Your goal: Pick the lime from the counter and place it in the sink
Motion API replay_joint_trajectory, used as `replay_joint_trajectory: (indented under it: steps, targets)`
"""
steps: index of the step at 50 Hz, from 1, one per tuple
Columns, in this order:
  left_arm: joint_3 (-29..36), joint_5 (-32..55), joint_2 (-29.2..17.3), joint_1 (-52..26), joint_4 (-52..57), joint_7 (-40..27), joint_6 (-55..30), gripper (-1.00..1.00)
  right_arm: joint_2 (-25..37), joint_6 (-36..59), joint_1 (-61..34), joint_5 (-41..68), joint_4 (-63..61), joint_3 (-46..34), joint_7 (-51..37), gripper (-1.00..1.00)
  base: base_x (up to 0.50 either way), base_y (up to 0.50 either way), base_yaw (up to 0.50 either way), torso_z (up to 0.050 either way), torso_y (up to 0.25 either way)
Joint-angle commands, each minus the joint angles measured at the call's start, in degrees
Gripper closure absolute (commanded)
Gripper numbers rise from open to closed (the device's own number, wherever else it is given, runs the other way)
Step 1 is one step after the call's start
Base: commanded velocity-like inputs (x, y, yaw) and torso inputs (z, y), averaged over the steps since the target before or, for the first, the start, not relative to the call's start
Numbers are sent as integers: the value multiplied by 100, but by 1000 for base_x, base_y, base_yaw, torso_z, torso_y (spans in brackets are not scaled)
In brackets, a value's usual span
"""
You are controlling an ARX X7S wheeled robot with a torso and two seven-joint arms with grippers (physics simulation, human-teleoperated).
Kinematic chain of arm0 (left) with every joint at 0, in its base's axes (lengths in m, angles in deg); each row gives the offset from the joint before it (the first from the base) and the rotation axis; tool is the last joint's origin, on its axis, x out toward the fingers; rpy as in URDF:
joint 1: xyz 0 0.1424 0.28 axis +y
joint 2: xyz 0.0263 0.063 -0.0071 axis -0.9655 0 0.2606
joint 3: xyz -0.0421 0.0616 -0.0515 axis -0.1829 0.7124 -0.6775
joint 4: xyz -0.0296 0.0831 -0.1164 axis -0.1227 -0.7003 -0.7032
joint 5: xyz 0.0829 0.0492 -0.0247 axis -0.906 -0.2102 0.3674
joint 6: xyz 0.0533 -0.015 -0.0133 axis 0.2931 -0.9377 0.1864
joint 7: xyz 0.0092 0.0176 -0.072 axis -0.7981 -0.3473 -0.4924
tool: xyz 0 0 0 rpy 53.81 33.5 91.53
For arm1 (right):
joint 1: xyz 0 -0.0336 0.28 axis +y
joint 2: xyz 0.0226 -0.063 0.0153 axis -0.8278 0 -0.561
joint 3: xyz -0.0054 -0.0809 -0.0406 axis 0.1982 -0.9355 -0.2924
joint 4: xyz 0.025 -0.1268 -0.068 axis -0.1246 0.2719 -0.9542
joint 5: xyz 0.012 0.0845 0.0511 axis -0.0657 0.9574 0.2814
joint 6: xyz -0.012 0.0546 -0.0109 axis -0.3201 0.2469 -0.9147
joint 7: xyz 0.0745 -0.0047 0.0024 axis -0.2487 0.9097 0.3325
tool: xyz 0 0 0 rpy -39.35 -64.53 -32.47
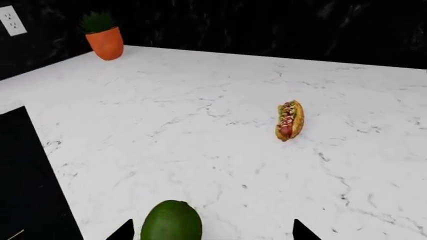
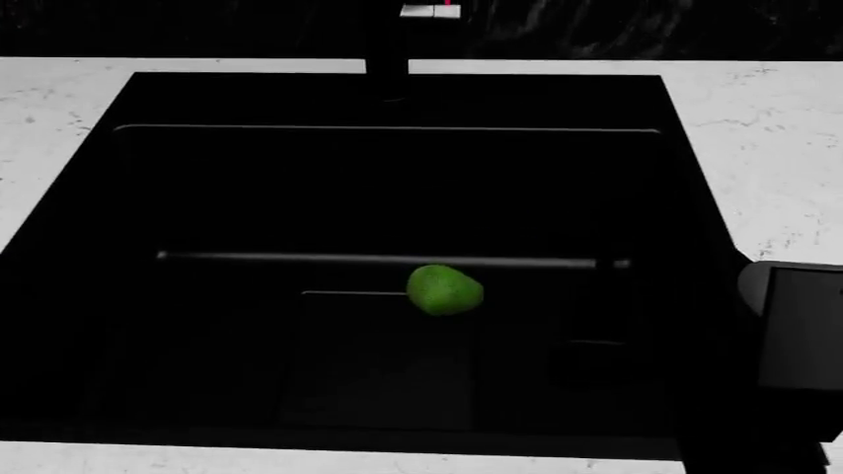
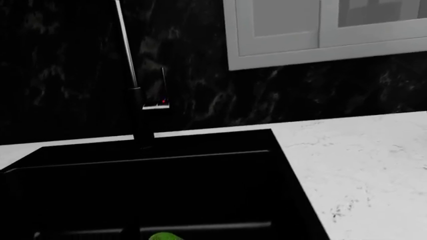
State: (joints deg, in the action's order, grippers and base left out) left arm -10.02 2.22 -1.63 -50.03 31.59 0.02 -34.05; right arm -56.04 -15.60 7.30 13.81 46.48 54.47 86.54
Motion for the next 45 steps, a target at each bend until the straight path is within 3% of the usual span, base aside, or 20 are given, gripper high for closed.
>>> replay_joint_trajectory:
  steps: [1, 14, 31, 45]
  targets:
    - [83, -303, -140, 27, -289, 46, 165, -100, 11, -102, 49, 22, 95, -27, 17, -100, 0, 0, 0, 0, 0]
    - [513, -722, -224, -448, -952, 495, 567, -100, -5, -163, 26, 72, 194, -89, 21, -100, 0, 0, 0, 0, 0]
    - [62, -865, -235, 232, -1509, 679, 992, -100, 9, -177, 96, 199, 167, -8, 24, -100, 0, 0, 0, 0, 0]
    - [91, -1053, -111, 581, -1891, 888, 1302, -100, -27, -250, 96, 269, 232, -70, 35, -100, 0, 0, 0, 0, 0]
